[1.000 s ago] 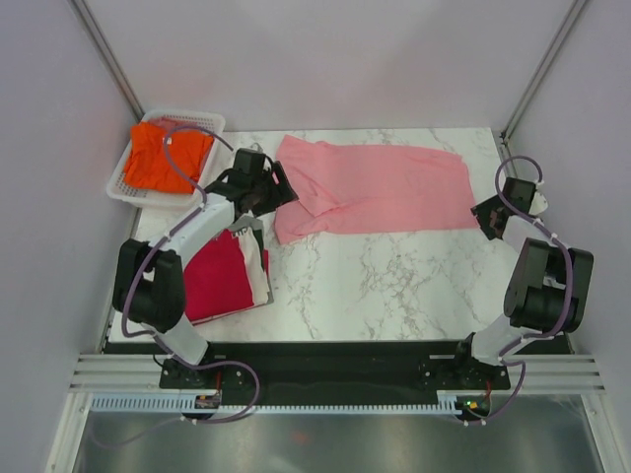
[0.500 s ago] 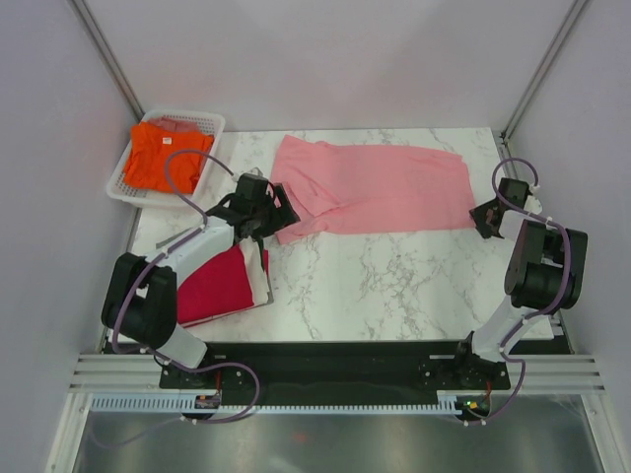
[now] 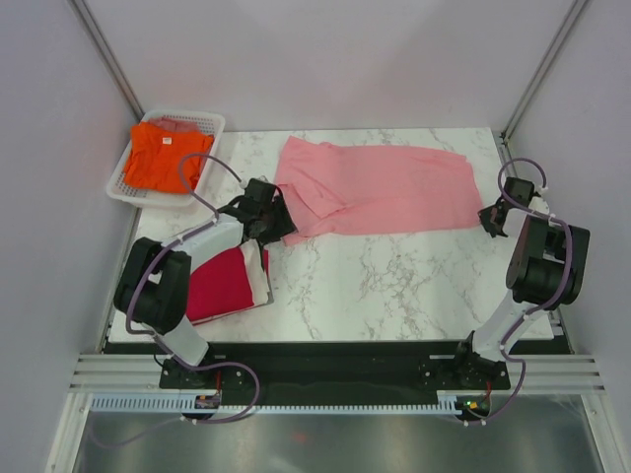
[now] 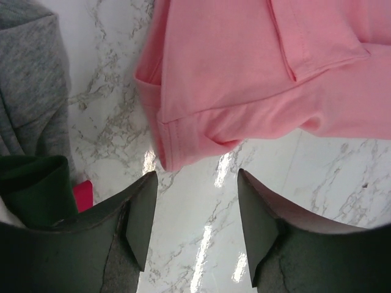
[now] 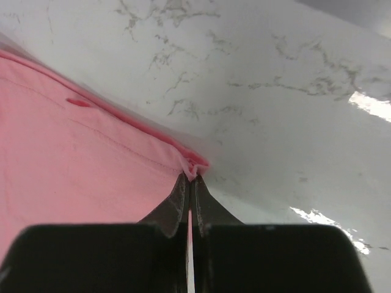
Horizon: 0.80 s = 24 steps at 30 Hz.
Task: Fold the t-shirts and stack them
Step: Fold the tshirt
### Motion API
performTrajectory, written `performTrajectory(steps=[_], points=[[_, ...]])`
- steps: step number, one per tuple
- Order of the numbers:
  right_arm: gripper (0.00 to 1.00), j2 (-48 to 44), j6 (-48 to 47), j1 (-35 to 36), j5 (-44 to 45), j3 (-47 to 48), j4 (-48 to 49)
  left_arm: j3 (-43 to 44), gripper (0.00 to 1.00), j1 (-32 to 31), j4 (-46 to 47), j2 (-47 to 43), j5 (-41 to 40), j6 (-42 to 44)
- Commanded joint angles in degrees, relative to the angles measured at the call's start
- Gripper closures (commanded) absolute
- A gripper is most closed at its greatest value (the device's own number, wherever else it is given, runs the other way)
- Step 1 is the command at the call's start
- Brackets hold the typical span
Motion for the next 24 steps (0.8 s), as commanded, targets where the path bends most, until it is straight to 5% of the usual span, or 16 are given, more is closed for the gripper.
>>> performTrajectory(steps=[1,13,17,18,24], points=[[1.00,-2.0,-0.6,-2.2,1.8,1.5,-1.9,3.4,0.39,-0.2,0.5,3.0,-1.5,1.9],[1.00,-1.7,-0.5,-2.9,0.2,1.9,-2.0,6.0,0.53,-0.6,0.9,8.8,3.1,3.7],[1.00,-1.5,-0.5,-2.9,0.1,1.8,-2.0,6.5,0.70,-0.7,0.9,10.0,2.6,4.6],[1.00,-1.5,-0.5,-3.0,0.0,1.7,-2.0,6.5,0.98,-0.7,0.5,10.1,1.6,4.7],[1.00,-2.5,-0.2,-3.7,0.0,1.9,-2.9,7.3,0.98,-0.4,-3.0,8.1,-5.8,8.1]])
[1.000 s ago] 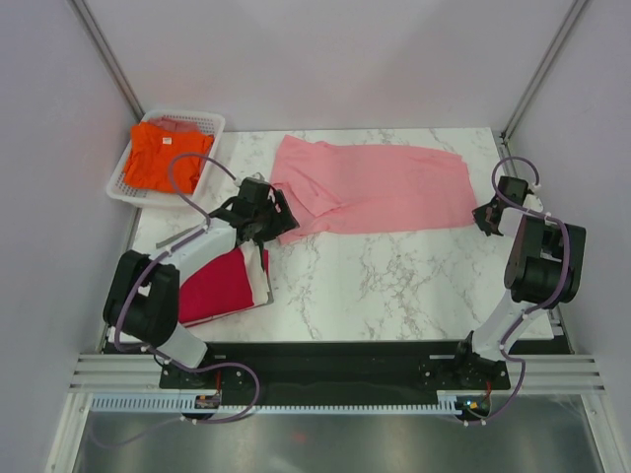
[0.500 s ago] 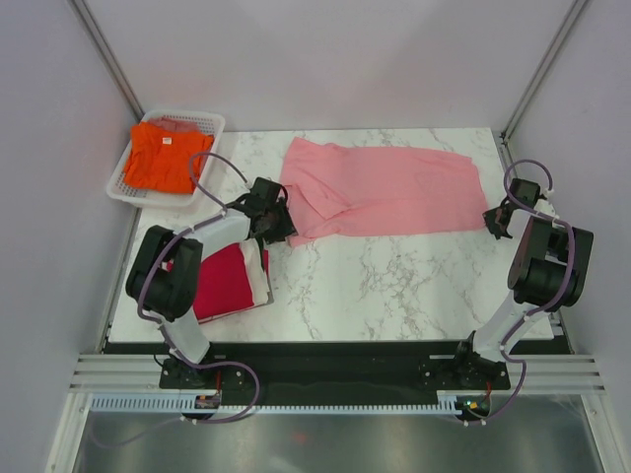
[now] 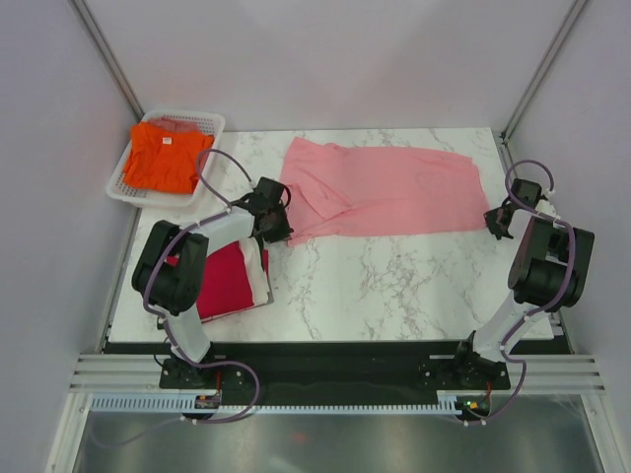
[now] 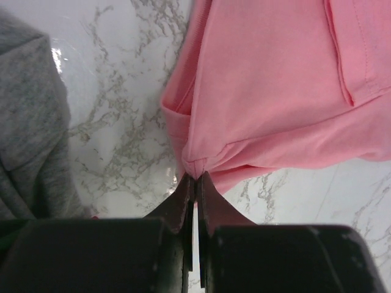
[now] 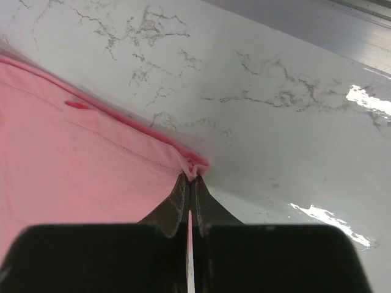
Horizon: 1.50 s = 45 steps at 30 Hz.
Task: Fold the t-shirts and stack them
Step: Fold the tshirt
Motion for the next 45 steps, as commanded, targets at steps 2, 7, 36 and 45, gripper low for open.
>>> performTrajectory(steps=[2,7,36,45], points=[[1.00,-2.7,-0.2,-0.9,0.4,1.8,-1.8,2.5,0.98,-0.1,-2.5,-2.8,-7.2,5.2],[1.00,-4.7,-0.3,-1.2,0.0,0.8,-2.6,3.9,0.98,-0.1,-4.3,-3.8,-11.1,10.0],[1.00,-11.5,-1.7,-3.3,-1.4,-4.8,-4.5,-5.4,0.41,-1.5,-4.7,-19.4,-3.1,-3.5],[1.00,-11.3,-1.3,-3.4,-1.7,-4.9,-4.5,-10.2,0.44,-3.8,4.0,-16.8,-1.2,-22.5]])
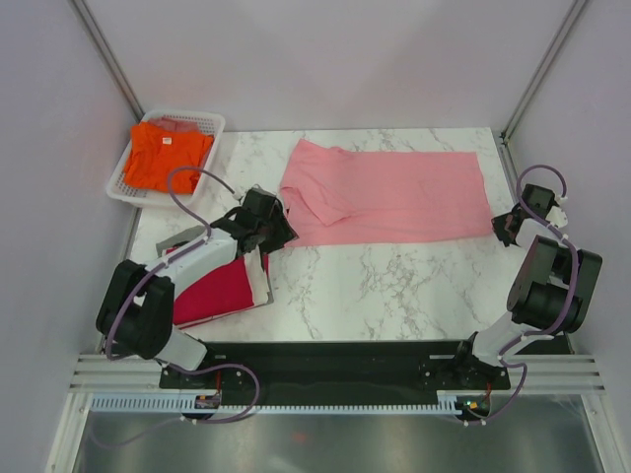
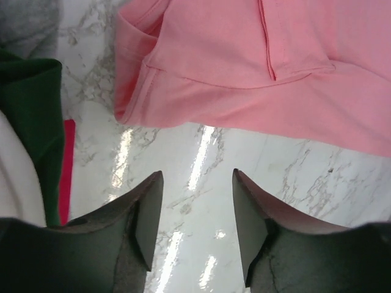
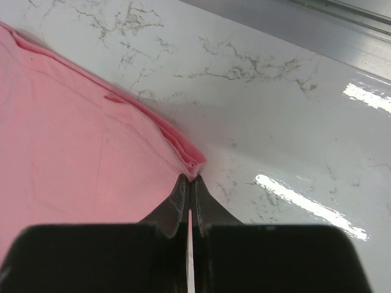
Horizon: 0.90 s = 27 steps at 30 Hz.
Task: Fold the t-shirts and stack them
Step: Fold the tshirt
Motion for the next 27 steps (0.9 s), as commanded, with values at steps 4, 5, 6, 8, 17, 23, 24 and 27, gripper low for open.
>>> performTrajectory(steps=[4,5,6,8,17,23,24,27], points=[[1.00,-1.4,-0.1,-0.5,-0.2,0.0,0.1,-1.8,0.33,-1.5,4.0,4.3,-2.6,-19.7],[1.00,-1.4,0.0,-0.5,-0.5,0.0,0.2,-2.3,0.30,-1.7,4.2,4.8,-3.4,-22.8],[1.00,-1.3,0.0,-0.5,-0.5,0.0,0.2,-2.7,0.30,-2.1,4.7,5.1,-4.7,-24.0],[1.00,-1.3,0.1,-0.5,-0.7,0.0,0.4,-3.0,0.31,-2.3,5.8,6.2,-5.1,-25.6],[1.00,-2.1,1.0,-0.5,-1.3,-2.2,1.9,-3.1,0.34,-2.6,7.1,8.0,-7.9,-28.2],[1.00,-3.4,1.9,-0.6,-1.0,-4.1,3.1,-3.7,0.35,-2.7,8.3,9.0,-8.2,-29.0],[1.00,-3.8,1.9,-0.6,-0.9,-4.4,3.2,-3.4,0.35,-2.8,8.3,9.4,-8.2,-29.1],[1.00,-4.2,1.9,-0.6,-0.6,-4.7,3.5,-3.2,0.37,-3.3,8.4,10.6,-9.1,-30.8]])
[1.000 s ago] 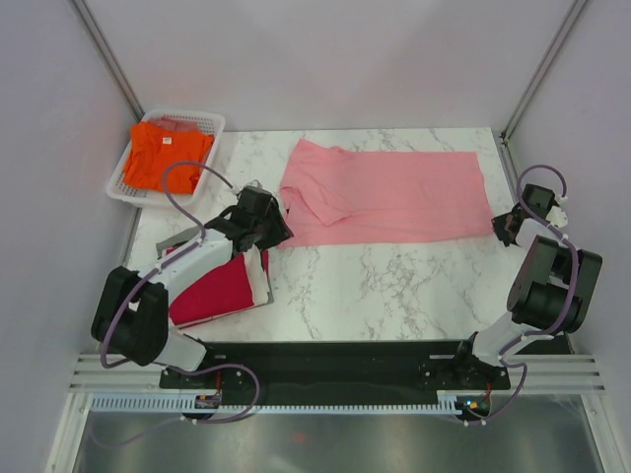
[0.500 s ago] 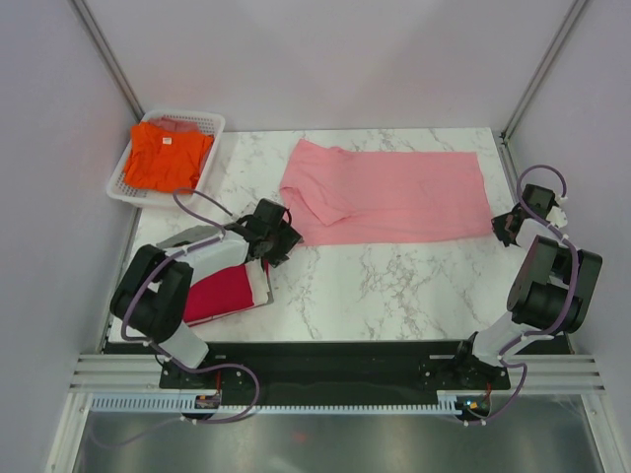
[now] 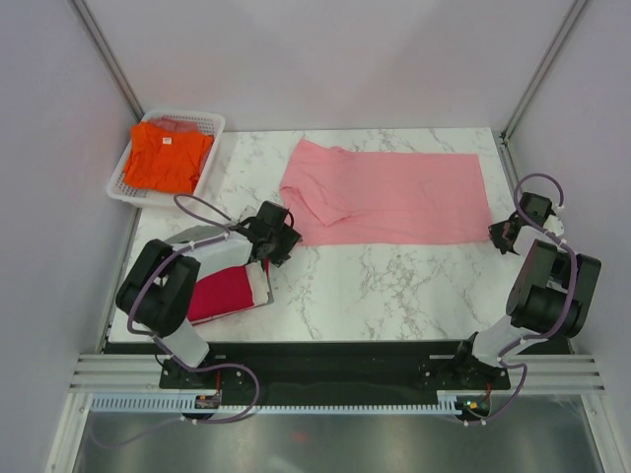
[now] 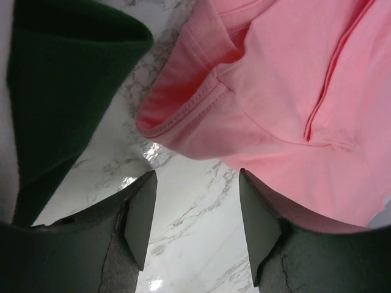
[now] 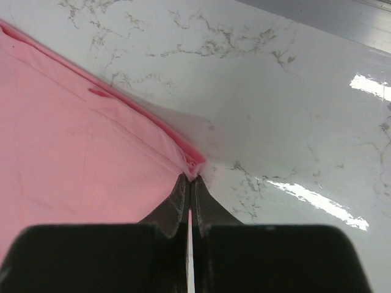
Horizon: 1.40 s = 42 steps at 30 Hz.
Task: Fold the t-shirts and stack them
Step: Fold the tshirt
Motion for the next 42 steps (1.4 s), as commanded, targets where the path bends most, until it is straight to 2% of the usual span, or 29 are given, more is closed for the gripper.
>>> performTrajectory(steps=[1,5,14,18,20,21,22,26,29,36,42], points=[[1.00,-2.8,0.7,-0.3,0.3,-0.3,1.9,0.0,0.37,-1.2,1.8,1.5,-3.4,-4.7],[1.00,-2.7,0.8,-0.4,0.1,-0.3,2.0,0.2,0.39,-2.4,1.9,2.7,-5.5,-6.3],[1.00,-3.8,0.7,-0.6,0.0,-0.6,1.9,0.8,0.50,-2.3,1.4,5.6,-14.4,-10.7],[1.00,-4.5,0.8,-0.6,-0.2,-0.9,1.9,3.6,0.54,-1.4,0.0,8.0,-14.7,-10.6],[1.00,-4.9,0.6,-0.6,-0.2,-1.1,1.9,4.1,0.66,-0.8,-0.6,8.8,-14.6,-10.1],[1.00,-5.2,0.7,-0.6,0.0,-1.1,1.9,4.2,0.76,-0.4,-0.7,9.0,-14.3,-9.9],[1.00,-5.4,0.7,-0.6,0.0,-1.2,1.9,4.2,0.98,0.1,-0.7,9.0,-13.9,-9.0],[1.00,-6.2,0.5,-0.6,-0.4,-1.5,1.7,4.6,0.98,2.2,-0.7,6.9,-14.7,-3.9],[1.00,-6.9,1.4,-0.4,-1.4,-1.4,1.7,7.0,0.98,2.2,-4.4,5.1,-16.5,-0.9],[1.00,-9.2,2.2,0.5,-2.1,4.0,-2.8,15.7,0.98,2.3,-12.0,1.6,-18.4,4.8],[1.00,-12.7,3.0,0.6,-0.8,1.4,-4.5,12.5,0.98,2.4,-12.5,-2.0,-18.8,6.0]])
